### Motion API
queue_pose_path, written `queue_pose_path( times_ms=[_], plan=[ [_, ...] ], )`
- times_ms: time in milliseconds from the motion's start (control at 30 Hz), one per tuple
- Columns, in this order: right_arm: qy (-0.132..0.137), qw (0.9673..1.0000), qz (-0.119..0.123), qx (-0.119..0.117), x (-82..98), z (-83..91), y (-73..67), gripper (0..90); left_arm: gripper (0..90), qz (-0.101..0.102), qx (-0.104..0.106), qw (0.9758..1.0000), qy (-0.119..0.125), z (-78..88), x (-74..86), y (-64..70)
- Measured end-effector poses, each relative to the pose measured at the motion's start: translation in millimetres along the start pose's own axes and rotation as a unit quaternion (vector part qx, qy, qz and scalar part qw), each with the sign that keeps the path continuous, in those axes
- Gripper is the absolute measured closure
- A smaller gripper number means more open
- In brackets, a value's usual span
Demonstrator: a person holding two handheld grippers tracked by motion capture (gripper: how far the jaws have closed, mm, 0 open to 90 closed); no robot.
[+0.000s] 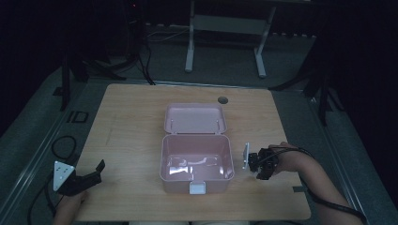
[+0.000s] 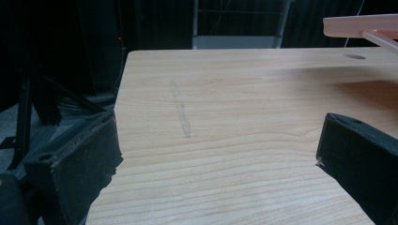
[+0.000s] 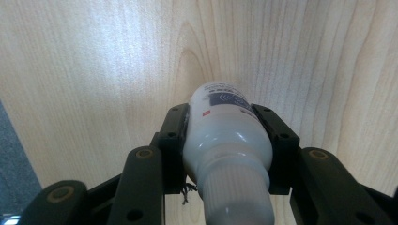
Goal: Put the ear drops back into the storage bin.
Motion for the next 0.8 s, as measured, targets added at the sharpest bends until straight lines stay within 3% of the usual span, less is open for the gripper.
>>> queue_pose_path(
  times_ms=[100,233,333,800],
  plan=[
    [0.010,0.9998,-0.015,-0.007,0.5,5.3,-1.0,59.6,0.4,0.000,0.000,1.0000,0.000,0.0,0.0,0.0],
    [0.002,0.9999,-0.010,-0.008,1.8,14.4,-6.4,59.7,0.4,0.000,0.000,1.0000,-0.001,0.0,0.0,0.0],
    [0.010,0.9998,-0.017,-0.009,1.9,24.5,-8.7,59.7,0.3,0.000,0.000,1.0000,-0.001,-0.1,0.1,-0.1],
    [0.013,0.9992,-0.035,0.012,1.4,73.3,-14.7,59.7,0.4,0.000,0.000,1.0000,0.000,0.0,0.0,0.0]
  ],
)
Point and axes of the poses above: each handheld gripper's, and its own axes: z roughly backward along the jaws, x roughly out of its underside, y roughly to its right, the point moved 5 cm from there along -z, roughly forward along the jaws, and after that the axes turned 6 degrees about -y, right-handed, at the moved point
